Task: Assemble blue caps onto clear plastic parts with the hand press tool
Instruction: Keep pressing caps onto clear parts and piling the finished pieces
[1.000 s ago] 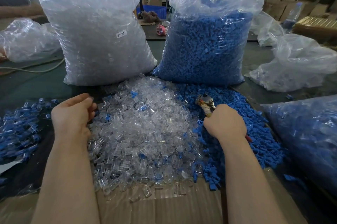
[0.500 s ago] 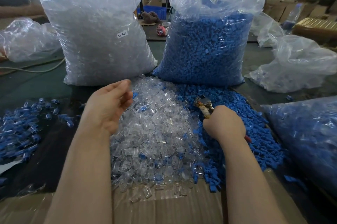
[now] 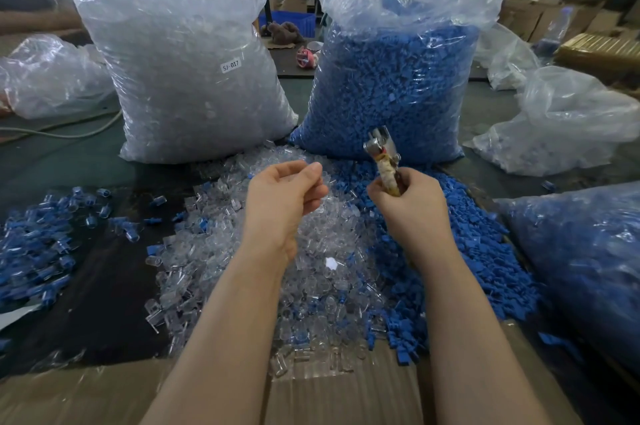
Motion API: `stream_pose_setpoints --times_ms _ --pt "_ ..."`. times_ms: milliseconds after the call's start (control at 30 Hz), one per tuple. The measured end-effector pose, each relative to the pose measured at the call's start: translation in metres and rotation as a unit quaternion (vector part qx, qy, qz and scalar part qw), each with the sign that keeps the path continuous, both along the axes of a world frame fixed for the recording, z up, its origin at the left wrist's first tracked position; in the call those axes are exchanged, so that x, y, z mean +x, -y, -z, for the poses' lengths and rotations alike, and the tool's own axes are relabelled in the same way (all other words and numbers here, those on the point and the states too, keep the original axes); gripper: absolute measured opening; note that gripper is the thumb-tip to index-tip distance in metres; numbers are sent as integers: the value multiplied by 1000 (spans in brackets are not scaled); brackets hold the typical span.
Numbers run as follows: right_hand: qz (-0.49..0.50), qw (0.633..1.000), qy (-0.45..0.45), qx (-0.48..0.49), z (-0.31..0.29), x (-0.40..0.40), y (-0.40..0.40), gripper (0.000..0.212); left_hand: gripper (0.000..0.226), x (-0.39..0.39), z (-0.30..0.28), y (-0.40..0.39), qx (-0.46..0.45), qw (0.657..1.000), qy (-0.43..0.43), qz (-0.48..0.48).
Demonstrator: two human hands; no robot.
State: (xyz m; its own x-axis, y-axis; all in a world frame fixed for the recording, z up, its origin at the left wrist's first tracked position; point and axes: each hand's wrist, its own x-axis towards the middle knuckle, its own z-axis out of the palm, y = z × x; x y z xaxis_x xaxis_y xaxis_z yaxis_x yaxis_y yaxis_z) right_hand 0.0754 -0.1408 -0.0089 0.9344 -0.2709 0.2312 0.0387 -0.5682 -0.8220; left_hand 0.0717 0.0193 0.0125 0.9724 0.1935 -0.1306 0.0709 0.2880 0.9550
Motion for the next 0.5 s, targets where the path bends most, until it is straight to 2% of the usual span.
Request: stream_pose_setpoints --times_ms 133,300,500 --pt "-39 994 65 75 -4 -2 -9 11 19 -2 -1 5 14 1000 19 -19" --pt "-77 977 108 168 -9 -5 -17 14 11 -6 -2 10 7 999 30 -9" --pt "-104 968 140 179 -10 -7 -24 17 10 -8 -3 14 20 999 28 -1"
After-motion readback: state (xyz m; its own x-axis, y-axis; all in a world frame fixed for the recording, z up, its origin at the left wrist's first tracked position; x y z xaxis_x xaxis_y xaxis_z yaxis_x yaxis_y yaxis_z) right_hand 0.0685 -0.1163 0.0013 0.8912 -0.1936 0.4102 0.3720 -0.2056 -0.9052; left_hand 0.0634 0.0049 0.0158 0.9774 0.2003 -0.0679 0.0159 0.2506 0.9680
